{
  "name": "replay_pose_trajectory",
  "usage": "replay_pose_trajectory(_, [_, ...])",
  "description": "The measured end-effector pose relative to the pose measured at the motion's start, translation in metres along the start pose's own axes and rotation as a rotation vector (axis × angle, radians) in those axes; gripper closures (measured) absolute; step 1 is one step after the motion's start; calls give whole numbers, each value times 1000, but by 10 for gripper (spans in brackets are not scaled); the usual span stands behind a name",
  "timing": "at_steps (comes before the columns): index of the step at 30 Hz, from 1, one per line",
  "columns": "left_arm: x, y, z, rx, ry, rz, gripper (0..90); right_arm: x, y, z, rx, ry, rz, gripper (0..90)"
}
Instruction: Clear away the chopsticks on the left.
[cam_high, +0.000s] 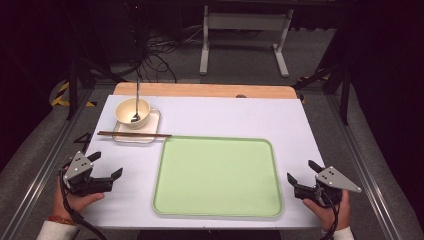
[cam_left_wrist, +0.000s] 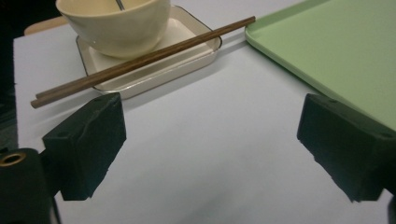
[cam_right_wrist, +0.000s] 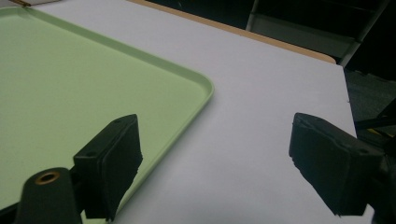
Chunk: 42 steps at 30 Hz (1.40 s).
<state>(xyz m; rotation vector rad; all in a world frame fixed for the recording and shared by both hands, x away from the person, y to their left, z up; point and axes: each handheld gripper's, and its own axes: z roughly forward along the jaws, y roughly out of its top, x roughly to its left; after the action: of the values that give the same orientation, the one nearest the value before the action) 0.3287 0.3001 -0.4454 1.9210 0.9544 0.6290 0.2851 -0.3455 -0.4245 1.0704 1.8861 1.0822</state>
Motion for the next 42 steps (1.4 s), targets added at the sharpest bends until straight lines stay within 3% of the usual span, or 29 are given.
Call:
replay_pose_trajectory(3, [-1,0,-1,-12,-13,29,116,0,0,2,5,3,-5,172])
replay_pose_trajectory(8, [3,4,-1,-31,-43,38,161,3,1,3,11,6,-6,174])
replay_pose_trajectory(11, [6,10,0,-38,-65,87,287,3,2,5,11,9,-7,174])
replay_pose_trajectory(13, [9,15,2,-36,-79,94,333,4,3,5,12,10,-3,174])
replay_pose_trajectory(16, [11,22,7,-22,-72,125,411,6,3,5,15,15,-10,175])
replay_pose_trajectory(17, [12,26,10,-16,-84,131,411,7,2,5,20,18,-11,174])
replay_pose_trajectory(23, [25,44,32,25,-90,182,620,5,1,8,27,19,-1,175])
replay_pose_trajectory(26, [31,49,38,20,-83,176,701,5,0,10,32,21,-4,175])
replay_pose_trajectory(27, [40,55,49,29,-78,178,767,5,0,11,37,22,-4,176])
replay_pose_trajectory(30, [49,56,63,58,-75,180,818,6,-1,12,45,26,-7,175])
replay_pose_trajectory(34, [58,50,75,88,-77,163,836,5,-2,12,48,27,-7,175])
replay_pose_trajectory(35, [62,46,82,116,-65,164,825,5,-3,13,52,27,-7,175])
replay_pose_trajectory(42, [70,45,94,122,-65,158,789,5,-4,14,61,31,-10,174])
